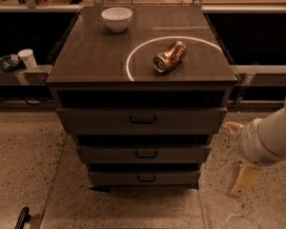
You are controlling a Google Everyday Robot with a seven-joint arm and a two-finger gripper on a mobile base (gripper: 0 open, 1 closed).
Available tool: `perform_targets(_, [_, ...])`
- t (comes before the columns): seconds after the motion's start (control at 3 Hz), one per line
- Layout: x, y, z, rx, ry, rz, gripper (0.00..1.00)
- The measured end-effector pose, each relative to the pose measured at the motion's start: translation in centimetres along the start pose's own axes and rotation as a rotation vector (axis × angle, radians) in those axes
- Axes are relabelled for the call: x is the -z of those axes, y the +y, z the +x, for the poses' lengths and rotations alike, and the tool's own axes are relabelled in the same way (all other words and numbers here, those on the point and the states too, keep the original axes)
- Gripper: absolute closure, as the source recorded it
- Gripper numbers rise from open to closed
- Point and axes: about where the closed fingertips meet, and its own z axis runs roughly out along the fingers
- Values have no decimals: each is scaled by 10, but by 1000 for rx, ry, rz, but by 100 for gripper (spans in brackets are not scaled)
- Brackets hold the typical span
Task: Open bottom drawer
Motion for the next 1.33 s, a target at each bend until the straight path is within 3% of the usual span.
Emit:
perform_targets(0.33, [-67,20,23,63,70,6,0])
perform_targets(0.67, [-72,10,26,82,75,64,0])
perform_targets(1.0, [-89,12,30,68,107,17,0])
perform_targets(1.33, [-153,18,68,73,193,-10,0])
